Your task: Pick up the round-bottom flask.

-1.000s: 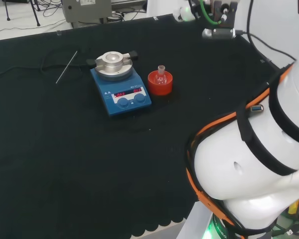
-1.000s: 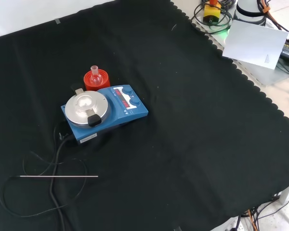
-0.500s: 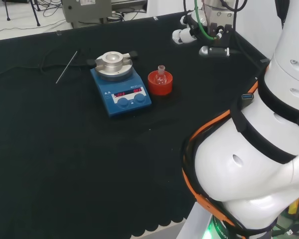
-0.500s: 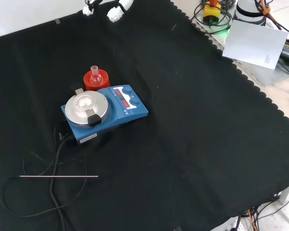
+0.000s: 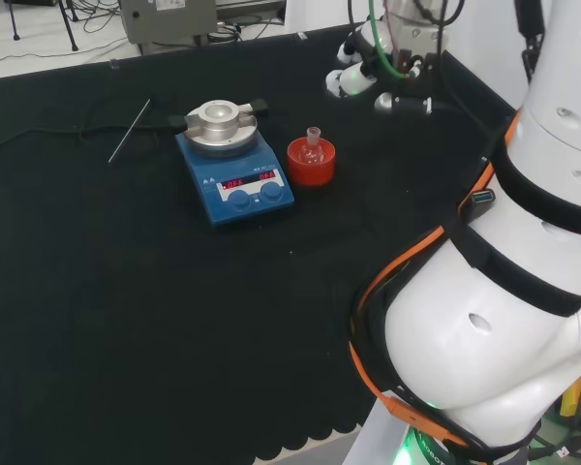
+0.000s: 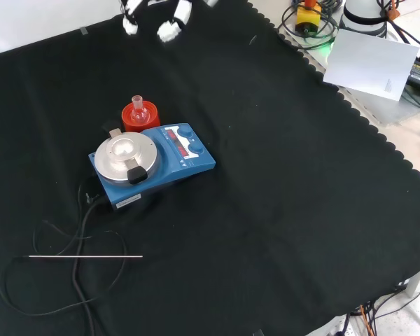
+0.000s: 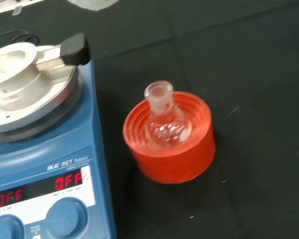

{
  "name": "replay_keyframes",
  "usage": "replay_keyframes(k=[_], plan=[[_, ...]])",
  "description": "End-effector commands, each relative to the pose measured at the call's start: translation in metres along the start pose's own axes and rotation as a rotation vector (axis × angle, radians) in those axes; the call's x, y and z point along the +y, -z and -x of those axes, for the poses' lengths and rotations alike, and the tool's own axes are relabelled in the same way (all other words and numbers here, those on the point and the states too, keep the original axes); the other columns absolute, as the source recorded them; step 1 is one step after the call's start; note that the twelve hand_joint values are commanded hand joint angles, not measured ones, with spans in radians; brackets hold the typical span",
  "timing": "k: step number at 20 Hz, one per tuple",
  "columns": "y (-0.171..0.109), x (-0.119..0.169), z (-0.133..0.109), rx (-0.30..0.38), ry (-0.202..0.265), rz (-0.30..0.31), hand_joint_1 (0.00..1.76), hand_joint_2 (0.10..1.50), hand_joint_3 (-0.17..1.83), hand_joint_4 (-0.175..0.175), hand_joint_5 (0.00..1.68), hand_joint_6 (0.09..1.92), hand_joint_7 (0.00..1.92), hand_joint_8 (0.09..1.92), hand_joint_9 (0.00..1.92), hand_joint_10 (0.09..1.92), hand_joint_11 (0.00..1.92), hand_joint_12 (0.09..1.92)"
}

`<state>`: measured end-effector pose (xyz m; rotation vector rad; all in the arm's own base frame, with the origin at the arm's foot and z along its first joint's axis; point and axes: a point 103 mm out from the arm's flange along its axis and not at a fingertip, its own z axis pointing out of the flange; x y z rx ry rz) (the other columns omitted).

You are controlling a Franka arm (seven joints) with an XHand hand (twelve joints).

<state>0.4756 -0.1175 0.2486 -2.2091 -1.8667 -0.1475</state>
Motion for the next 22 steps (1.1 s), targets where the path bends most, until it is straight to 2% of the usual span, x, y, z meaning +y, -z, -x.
replay_keyframes(k=[1, 10, 16, 22], plan=[[-0.093, 0.031, 0.024, 0.134, -0.032, -0.044, 0.80, 0.71, 0.67, -0.080, 0.59, 0.57, 0.41, 0.69, 0.51, 0.68, 0.16, 1.34], [-0.124, 0.047, 0.030, 0.158, -0.041, -0.067, 0.73, 0.65, 0.64, -0.072, 0.40, 0.48, 0.33, 0.69, 0.48, 0.69, 0.13, 1.35], [-0.137, 0.054, 0.029, 0.157, -0.037, -0.065, 0.69, 0.62, 0.58, -0.070, 0.38, 0.44, 0.30, 0.71, 0.45, 0.70, 0.11, 1.35], [-0.142, 0.059, 0.026, 0.169, -0.038, -0.031, 0.70, 0.61, 0.53, -0.067, 0.38, 0.40, 0.29, 0.71, 0.44, 0.71, 0.10, 1.35]])
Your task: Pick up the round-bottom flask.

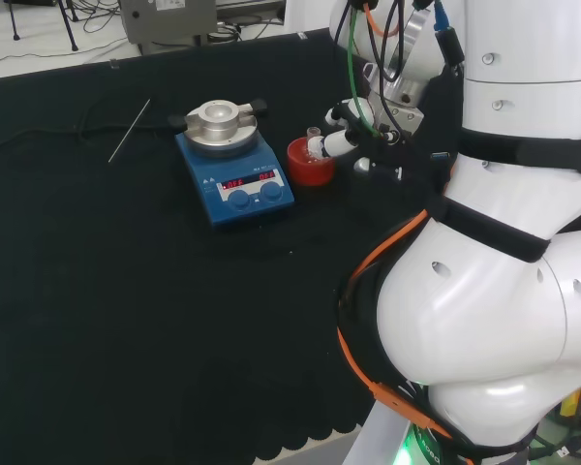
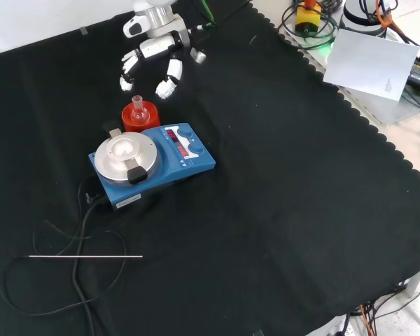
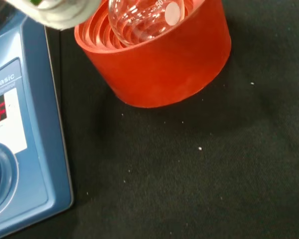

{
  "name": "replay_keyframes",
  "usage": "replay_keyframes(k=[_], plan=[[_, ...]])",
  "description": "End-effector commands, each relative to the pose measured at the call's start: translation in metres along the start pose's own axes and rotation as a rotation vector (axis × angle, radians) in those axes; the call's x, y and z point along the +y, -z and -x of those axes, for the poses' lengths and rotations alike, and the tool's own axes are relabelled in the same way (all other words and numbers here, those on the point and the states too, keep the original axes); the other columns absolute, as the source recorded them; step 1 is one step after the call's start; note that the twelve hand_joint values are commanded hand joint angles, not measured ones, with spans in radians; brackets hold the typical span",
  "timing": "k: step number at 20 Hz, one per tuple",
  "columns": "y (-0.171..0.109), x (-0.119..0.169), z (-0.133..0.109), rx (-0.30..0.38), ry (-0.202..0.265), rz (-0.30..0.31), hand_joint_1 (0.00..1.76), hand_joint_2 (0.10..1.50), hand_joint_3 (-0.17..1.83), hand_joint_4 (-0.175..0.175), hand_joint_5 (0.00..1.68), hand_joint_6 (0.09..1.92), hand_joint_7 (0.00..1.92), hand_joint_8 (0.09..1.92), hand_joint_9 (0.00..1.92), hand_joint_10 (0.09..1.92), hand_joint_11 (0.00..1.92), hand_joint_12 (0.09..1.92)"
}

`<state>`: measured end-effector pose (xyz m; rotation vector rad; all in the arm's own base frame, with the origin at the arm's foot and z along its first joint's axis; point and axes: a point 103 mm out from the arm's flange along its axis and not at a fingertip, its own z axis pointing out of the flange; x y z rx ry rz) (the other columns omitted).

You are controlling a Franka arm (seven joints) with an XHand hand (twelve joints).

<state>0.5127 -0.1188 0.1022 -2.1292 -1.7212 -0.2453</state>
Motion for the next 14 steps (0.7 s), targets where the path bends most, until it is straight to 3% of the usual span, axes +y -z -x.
replay_keyframes(k=[1, 14], plan=[[-0.005, 0.006, -0.003, 0.021, 0.005, 0.031, 0.70, 0.62, 0.53, -0.067, 0.39, 0.40, 0.29, 0.71, 0.44, 0.71, 0.09, 1.35], [-0.017, 0.021, -0.012, 0.037, 0.030, 0.077, 0.77, 0.63, 0.51, -0.061, 0.46, 0.42, 0.30, 0.71, 0.46, 0.72, 0.10, 1.35]])
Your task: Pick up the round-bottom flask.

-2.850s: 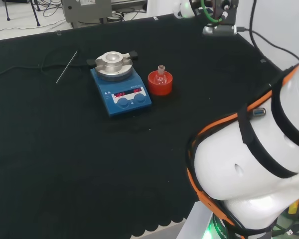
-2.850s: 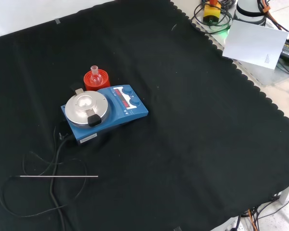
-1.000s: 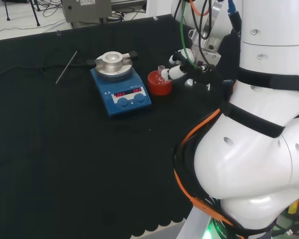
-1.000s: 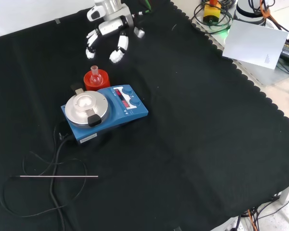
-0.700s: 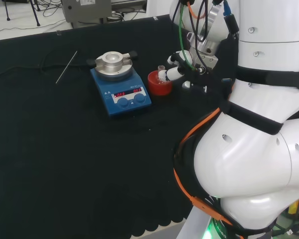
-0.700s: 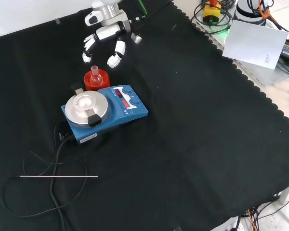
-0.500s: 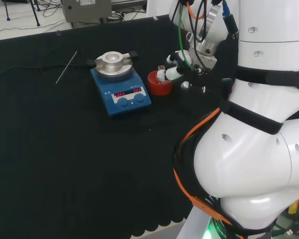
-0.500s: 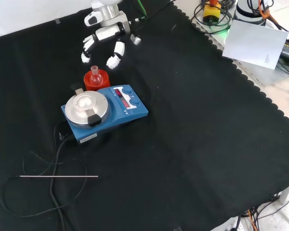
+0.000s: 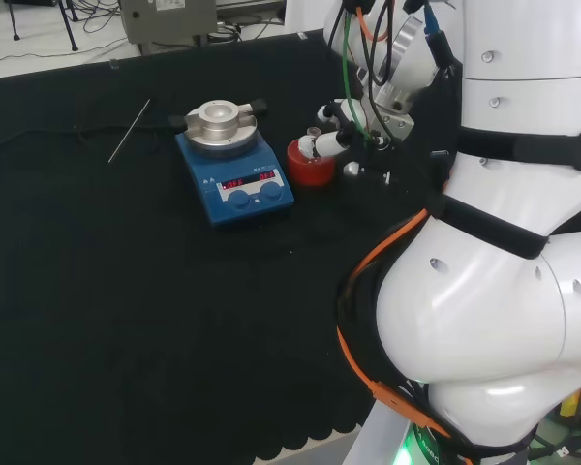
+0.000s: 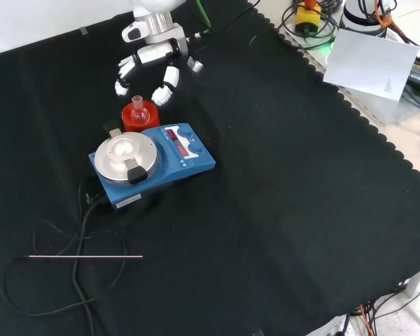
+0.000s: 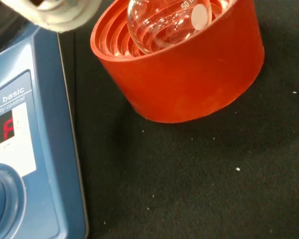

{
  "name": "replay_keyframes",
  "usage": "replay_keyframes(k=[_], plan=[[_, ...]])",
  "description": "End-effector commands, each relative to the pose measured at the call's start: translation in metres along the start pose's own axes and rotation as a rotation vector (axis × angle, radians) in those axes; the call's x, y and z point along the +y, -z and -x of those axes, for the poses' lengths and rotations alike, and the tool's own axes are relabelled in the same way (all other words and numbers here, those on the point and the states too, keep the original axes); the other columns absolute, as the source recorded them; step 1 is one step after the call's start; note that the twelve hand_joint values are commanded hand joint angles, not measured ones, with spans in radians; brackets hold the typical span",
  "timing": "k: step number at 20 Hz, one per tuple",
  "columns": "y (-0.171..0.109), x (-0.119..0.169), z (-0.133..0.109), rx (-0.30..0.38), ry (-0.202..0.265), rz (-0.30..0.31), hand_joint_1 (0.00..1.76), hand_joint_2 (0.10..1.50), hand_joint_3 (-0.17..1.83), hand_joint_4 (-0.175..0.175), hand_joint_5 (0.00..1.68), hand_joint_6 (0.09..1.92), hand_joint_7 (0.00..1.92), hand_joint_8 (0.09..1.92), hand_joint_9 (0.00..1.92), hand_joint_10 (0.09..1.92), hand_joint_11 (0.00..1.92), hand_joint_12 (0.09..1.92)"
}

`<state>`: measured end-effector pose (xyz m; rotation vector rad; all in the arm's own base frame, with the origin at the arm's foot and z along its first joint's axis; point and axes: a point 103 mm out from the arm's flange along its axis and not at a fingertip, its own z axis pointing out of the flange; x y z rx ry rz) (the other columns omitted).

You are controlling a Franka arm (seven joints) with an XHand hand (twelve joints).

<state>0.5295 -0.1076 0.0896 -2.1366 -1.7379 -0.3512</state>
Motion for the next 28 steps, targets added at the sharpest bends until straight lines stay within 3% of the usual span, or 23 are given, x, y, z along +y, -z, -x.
replay_keyframes(k=[1, 28], plan=[[-0.004, 0.005, -0.002, -0.004, 0.010, 0.013, 0.77, 0.63, 0.51, -0.060, 0.46, 0.42, 0.31, 0.71, 0.46, 0.72, 0.11, 1.35], [-0.013, 0.016, -0.004, -0.036, 0.019, 0.081, 0.91, 0.66, 0.56, -0.027, 0.72, 0.73, 0.47, 0.67, 0.60, 0.66, 0.25, 1.33]])
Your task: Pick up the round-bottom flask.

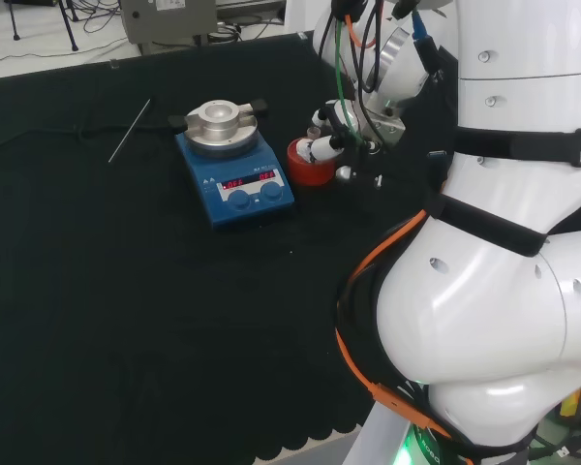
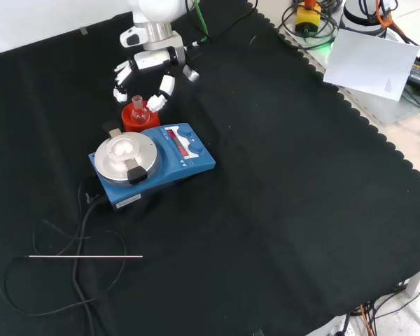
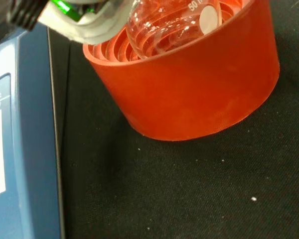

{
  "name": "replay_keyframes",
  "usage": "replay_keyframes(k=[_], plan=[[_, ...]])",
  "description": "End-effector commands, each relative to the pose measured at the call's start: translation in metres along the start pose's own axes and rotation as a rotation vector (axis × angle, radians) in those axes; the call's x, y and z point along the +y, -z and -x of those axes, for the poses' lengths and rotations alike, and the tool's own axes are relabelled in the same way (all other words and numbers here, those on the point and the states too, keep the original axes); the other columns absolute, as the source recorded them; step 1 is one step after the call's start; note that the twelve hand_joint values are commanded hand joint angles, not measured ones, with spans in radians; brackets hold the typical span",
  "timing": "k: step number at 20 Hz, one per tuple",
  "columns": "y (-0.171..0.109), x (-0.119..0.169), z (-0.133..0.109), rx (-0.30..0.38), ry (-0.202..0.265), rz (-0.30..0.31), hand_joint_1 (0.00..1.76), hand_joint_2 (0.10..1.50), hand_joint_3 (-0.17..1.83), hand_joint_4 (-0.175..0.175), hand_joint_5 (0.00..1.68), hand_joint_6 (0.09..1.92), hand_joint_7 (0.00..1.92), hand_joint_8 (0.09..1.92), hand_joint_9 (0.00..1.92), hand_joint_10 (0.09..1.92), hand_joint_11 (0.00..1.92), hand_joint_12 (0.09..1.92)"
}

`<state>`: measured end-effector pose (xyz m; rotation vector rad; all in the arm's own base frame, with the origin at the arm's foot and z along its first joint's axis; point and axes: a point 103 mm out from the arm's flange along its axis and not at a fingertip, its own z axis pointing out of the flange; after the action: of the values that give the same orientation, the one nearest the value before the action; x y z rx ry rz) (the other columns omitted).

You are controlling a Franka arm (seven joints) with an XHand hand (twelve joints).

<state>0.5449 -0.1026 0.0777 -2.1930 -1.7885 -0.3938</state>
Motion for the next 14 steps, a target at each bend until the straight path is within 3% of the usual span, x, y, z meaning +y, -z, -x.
replay_keyframes(k=[1, 14], plan=[[-0.0008, 0.0001, -0.0015, -0.004, 0.002, 0.007, 0.91, 0.66, 0.56, -0.025, 0.74, 0.74, 0.47, 0.67, 0.60, 0.66, 0.25, 1.32], [-0.0002, 0.0036, -0.0007, -0.003, -0.005, 0.009, 0.92, 0.67, 0.59, -0.019, 0.79, 0.77, 0.50, 0.67, 0.63, 0.64, 0.27, 1.31]])
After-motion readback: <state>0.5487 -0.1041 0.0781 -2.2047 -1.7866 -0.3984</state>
